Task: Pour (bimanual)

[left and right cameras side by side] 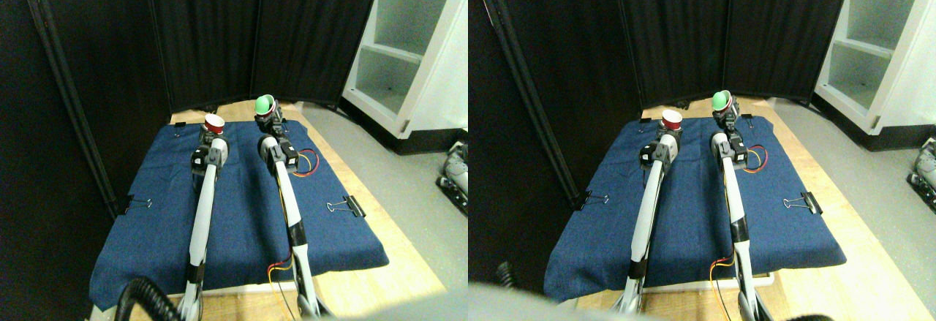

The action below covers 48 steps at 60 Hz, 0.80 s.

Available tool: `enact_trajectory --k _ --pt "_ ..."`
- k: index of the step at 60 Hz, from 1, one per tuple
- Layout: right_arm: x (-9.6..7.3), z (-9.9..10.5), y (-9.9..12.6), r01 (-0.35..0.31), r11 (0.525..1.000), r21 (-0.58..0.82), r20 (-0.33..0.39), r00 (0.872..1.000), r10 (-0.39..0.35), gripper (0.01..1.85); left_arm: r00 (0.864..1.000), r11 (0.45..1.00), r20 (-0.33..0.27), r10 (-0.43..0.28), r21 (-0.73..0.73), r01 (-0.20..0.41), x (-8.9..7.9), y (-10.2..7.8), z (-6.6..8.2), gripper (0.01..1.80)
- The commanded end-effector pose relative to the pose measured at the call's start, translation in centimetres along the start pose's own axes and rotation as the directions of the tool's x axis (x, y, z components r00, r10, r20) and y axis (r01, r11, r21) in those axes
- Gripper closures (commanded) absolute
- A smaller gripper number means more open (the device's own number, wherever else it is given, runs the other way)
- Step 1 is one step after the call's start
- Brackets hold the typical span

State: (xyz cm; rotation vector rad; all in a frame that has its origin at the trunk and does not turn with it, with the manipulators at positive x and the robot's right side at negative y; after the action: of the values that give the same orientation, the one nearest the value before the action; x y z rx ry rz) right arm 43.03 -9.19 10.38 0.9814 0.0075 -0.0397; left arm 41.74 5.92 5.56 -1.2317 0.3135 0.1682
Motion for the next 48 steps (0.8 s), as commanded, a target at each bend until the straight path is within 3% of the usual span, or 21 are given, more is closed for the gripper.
enact_trajectory --k 1,27,48 --pt "-0.3 0.6 1.9 -0.060 0.998 0.016 0.025 0.998 0.059 1.53 0.999 0.999 0.008 -0.043 -0.005 0.043 -0.3 -0.9 -0.2 1.48" --pt "-1.0 1.0 4.0 -0.090 0.995 -0.048 0.009 0.996 0.091 1.53 0.998 0.999 -0.035 -0.047 -0.024 0.046 -1.3 -1.3 -1.7 1.48" --pt "-1.0 0.8 4.9 -0.113 0.991 -0.069 -0.006 0.994 0.113 1.53 0.997 0.998 -0.043 -0.057 -0.018 0.057 -1.6 -2.9 -2.2 1.48"
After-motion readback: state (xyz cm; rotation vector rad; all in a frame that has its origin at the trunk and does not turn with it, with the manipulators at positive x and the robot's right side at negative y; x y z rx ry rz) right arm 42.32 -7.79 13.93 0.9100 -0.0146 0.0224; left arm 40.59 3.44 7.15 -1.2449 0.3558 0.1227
